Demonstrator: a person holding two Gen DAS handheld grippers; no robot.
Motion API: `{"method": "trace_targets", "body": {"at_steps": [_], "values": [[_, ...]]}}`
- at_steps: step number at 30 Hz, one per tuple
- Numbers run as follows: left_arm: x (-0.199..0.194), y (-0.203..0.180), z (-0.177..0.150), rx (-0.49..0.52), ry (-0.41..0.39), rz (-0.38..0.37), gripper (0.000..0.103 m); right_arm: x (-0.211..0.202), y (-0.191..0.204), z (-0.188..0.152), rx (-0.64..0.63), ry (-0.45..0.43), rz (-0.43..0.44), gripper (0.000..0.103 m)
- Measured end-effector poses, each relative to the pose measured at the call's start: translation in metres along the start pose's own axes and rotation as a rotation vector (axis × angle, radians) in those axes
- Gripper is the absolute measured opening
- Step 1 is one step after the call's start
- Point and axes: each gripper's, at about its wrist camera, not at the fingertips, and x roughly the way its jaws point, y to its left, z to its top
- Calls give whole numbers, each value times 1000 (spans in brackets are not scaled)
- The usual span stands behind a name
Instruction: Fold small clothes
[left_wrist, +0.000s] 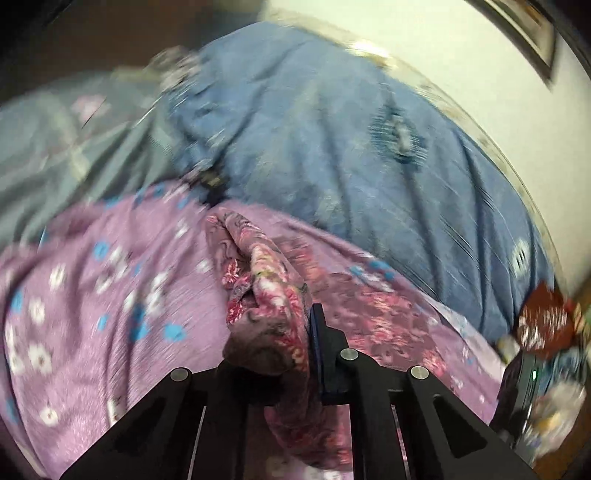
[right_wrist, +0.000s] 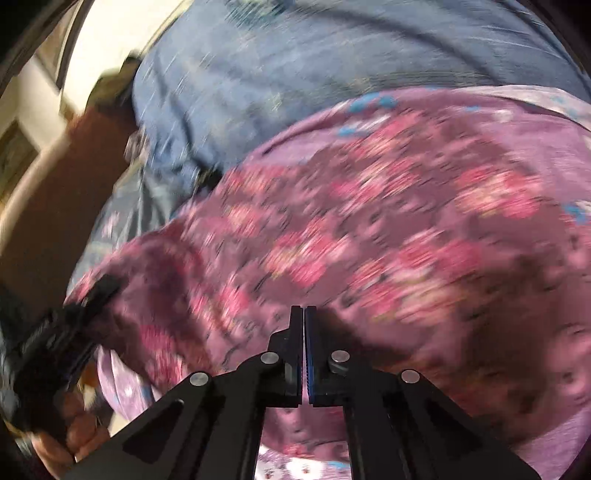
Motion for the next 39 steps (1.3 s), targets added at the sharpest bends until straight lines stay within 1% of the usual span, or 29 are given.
{"method": "trace_targets", "body": {"at_steps": [1, 3, 5, 9, 11, 13, 14, 15, 16, 17, 18, 19, 20, 21, 22, 23, 24, 25, 26, 27, 29, 30, 31, 32, 33, 34, 35, 37, 39], "values": [[-2, -19, 2, 55, -9, -17, 4, -8, -9, 4, 32, -27, 0, 1], [-3, -56, 5, 161, -17, -43, 4, -26, -34, 15, 108, -84, 2, 1], [2, -95, 1, 256, -4, -62, 4, -47, -62, 23, 186, -146, -2, 1], [30, -155, -16, 350, 51, -153, 4, -84, -115, 34, 318, -247, -21, 1], [52, -185, -33, 385, 96, -195, 4, -103, -140, 34, 381, -295, -25, 2], [76, -210, -53, 426, 190, -255, 6, -116, -158, 34, 426, -330, -22, 3], [83, -217, -62, 434, 241, -285, 7, -120, -165, 33, 442, -341, -19, 7], [86, -219, -66, 429, 272, -312, 8, -122, -171, 32, 458, -345, -12, 7], [85, -217, -69, 416, 299, -363, 15, -123, -175, 33, 470, -339, -2, 8], [79, -213, -68, 409, 306, -419, 27, -122, -179, 35, 484, -325, 23, 10], [72, -205, -62, 415, 283, -443, 36, -119, -179, 36, 488, -311, 40, 18], [63, -196, -57, 421, 244, -449, 53, -117, -179, 37, 485, -295, 53, 25], [52, -183, -49, 420, 184, -451, 64, -113, -175, 37, 479, -280, 64, 41], [45, -171, -42, 415, 138, -442, 66, -110, -172, 38, 472, -267, 85, 51], [39, -154, -31, 409, 91, -407, 67, -106, -168, 40, 463, -254, 112, 53], [39, -141, -24, 397, 76, -369, 67, -104, -163, 41, 449, -237, 133, 55], [39, -130, -21, 381, 73, -346, 67, -100, -159, 42, 434, -215, 135, 57], [44, -114, -15, 338, 81, -313, 67, -97, -155, 41, 421, -198, 126, 59], [52, -98, -12, 286, 99, -283, 67, -92, -151, 40, 408, -178, 106, 62], [59, -83, -12, 227, 128, -257, 66, -89, -150, 41, 405, -167, 92, 62], [69, -67, -21, 153, 164, -236, 66, -82, -148, 40, 409, -148, 74, 62], [75, -64, -23, 138, 172, -227, 66, -79, -147, 39, 411, -139, 68, 62], [82, -61, -23, 138, 181, -212, 66, -77, -145, 39, 409, -133, 63, 62], [87, -63, -29, 162, 194, -197, 66, -73, -139, 41, 394, -126, 53, 62], [94, -67, -28, 189, 206, -186, 66, -69, -133, 41, 369, -123, 34, 50], [99, -73, -33, 236, 228, -170, 66, -67, -125, 42, 331, -123, 0, 38], [103, -79, -36, 284, 248, -167, 66, -64, -110, 41, 254, -121, -82, 19], [105, -85, -36, 344, 252, -175, 66, -64, -87, 38, 142, -136, -206, 14], [104, -90, -34, 368, 241, -175, 66, -76, -65, 32, 67, -189, -258, 12]]}}
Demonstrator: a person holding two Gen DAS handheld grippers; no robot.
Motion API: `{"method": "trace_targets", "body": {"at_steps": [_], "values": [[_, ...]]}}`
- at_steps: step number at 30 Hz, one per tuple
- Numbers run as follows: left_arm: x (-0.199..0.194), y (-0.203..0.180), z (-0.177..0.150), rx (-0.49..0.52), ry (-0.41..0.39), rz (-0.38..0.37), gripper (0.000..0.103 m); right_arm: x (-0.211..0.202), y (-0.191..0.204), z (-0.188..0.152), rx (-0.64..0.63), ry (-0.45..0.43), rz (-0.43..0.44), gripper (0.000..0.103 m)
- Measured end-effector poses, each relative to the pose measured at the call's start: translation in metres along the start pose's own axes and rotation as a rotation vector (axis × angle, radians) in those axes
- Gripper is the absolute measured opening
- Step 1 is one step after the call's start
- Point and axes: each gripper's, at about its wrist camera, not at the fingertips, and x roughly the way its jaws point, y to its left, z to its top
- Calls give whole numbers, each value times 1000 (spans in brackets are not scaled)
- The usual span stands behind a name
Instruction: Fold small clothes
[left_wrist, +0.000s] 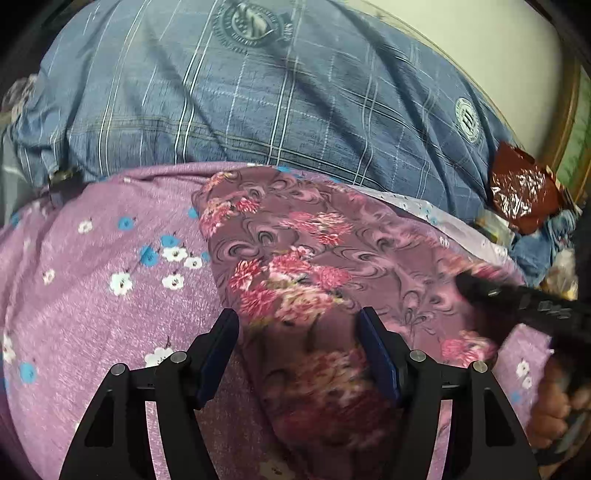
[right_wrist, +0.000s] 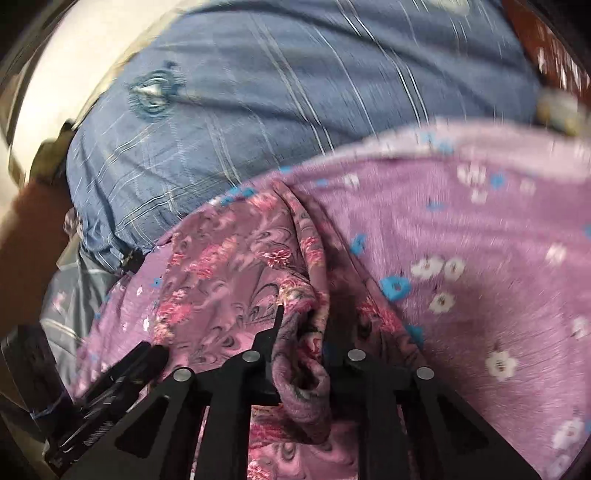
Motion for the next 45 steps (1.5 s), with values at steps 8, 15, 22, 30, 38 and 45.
{"method": "trace_targets", "body": {"at_steps": [8, 15, 22, 30, 38, 45], "values": [[16, -3, -13, 70, 121, 9, 69, 8, -10, -29, -22, 111, -137, 24], [-1, -4, 11, 47, 34, 28, 67, -29, -11, 12, 33, -53, -127, 44], [-1, 5, -7, 63, 100, 35, 67, 63, 30, 83, -78, 204, -31, 20], [8, 9, -6, 62, 123, 36, 70, 180, 37, 106, -28, 353, -132, 12], [-8, 16, -16, 48, 98, 47, 69, 165, 123, 92, -228, 327, 58, 17], [-16, 17, -10, 57, 78, 38, 69, 184, 113, 81, -165, 378, 52, 19]]}}
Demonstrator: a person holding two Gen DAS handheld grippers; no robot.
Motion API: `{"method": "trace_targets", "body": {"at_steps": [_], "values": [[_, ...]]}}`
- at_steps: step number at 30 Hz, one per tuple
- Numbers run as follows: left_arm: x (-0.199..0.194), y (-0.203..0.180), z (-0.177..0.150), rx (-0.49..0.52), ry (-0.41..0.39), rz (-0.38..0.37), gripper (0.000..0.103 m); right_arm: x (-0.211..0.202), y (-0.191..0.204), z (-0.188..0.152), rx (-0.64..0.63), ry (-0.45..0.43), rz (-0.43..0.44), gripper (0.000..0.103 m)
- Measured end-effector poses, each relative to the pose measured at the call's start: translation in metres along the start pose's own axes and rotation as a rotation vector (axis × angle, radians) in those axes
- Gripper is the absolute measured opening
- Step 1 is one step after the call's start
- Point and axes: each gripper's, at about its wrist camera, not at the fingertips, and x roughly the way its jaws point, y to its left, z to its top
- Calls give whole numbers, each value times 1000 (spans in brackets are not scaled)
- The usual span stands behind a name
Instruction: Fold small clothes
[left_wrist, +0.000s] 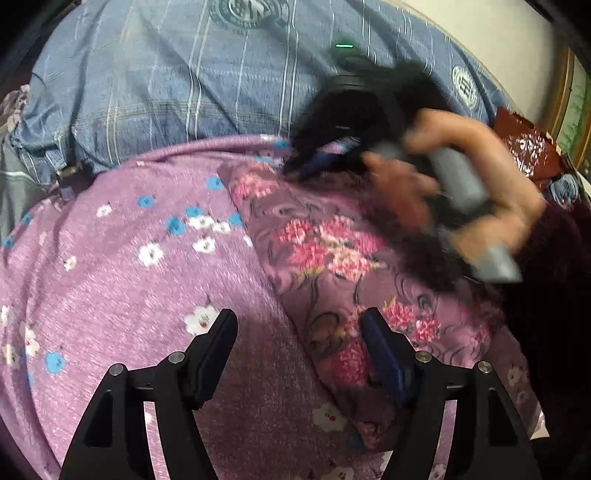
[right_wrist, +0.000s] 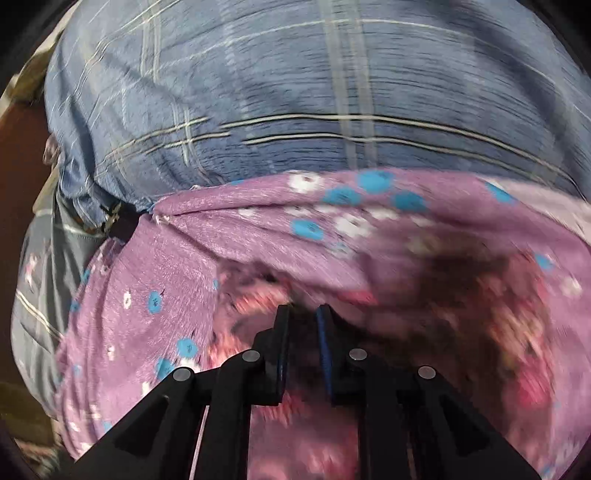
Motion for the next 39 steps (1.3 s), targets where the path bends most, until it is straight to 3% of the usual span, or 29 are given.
{"method": "trace_targets", "body": {"at_steps": [4, 5, 6, 8, 9, 11, 14, 16, 18, 21, 24, 33, 39], "values": [[-18, 2, 4, -29, -91, 11, 69, -64, -21, -31, 1, -108, 4, 26], [-19, 2, 3, -31, -99, 20, 70, -81, -28, -43, 16, -137, -12, 33], [-16, 0, 2, -29, -85, 27, 72, -98, -36, -59, 34, -165, -40, 38], [2, -7, -3, -4, 9, 30, 73, -119, -47, -84, 44, -201, -114, 39], [16, -13, -10, 30, 77, 62, 73, -121, -52, -96, 50, -211, -151, 39], [17, -19, -12, 42, 37, 78, 76, -128, -74, -136, 74, -208, -244, 39], [10, -27, -5, 66, 25, 89, 74, -109, -94, -175, 134, -187, -213, 49], [-8, -28, -2, 36, -68, 101, 73, -119, -83, -179, 110, -213, -254, 49], [-26, -27, -1, 5, -163, 99, 74, -137, -59, -176, 44, -309, -328, 50], [-41, -26, -4, -16, -231, 108, 74, -161, -41, -178, 21, -436, -373, 50], [-45, -25, -12, -37, -252, 116, 74, -171, -30, -180, 6, -493, -401, 50], [-34, -27, -8, -38, -218, 123, 74, -167, -34, -179, 8, -472, -506, 52], [-36, -17, -1, -65, -251, 143, 74, -153, -27, -180, -21, -435, -498, 52]]}}
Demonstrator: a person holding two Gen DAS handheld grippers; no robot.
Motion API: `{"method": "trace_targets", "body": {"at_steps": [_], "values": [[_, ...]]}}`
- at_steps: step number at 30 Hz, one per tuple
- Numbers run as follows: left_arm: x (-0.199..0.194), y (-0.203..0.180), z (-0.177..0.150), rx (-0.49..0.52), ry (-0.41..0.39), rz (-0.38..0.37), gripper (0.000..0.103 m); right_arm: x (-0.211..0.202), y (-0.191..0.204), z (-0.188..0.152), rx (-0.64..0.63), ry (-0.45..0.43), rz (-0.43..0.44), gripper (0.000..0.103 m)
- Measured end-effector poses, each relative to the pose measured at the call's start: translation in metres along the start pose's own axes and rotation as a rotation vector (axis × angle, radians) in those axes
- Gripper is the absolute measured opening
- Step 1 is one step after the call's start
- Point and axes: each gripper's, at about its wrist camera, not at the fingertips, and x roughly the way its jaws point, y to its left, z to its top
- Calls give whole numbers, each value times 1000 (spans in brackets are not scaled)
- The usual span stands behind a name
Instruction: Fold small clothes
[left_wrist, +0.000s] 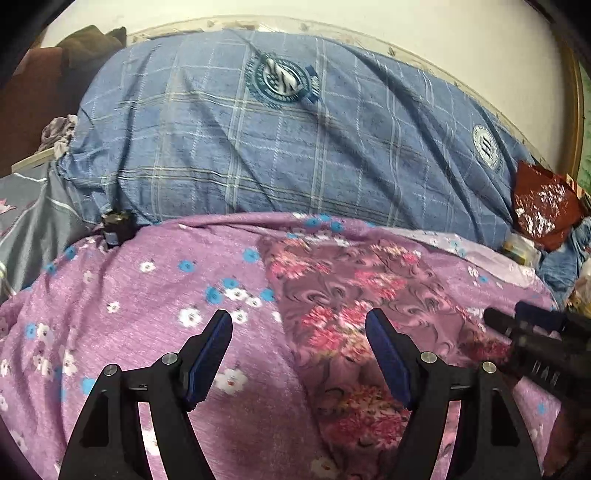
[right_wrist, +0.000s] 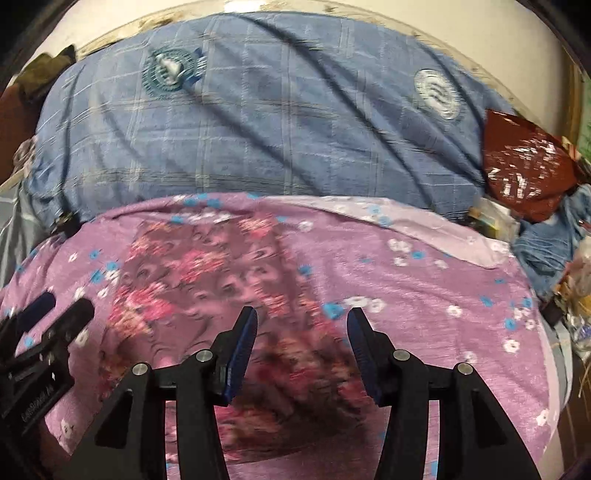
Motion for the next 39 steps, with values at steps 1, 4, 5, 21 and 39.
{"method": "trace_targets", "body": {"at_steps": [1, 4, 5, 21, 39], "values": [[-3, 4, 2, -8, -13, 10, 74, -1, 9, -1, -21, 0, 20, 52], [-11, 19, 7, -38, -56, 47, 74, -4, 28, -1, -72, -10, 45, 52], [-14, 25, 8, -47, -71, 62, 74, -5, 37, -2, -92, -14, 55, 52], [-11, 87, 18, -130, -92, 230, 74, -18, 116, -11, -246, -15, 235, 52], [-1, 115, 21, -153, -82, 306, 74, -33, 184, -55, -446, 152, 473, 52]]}}
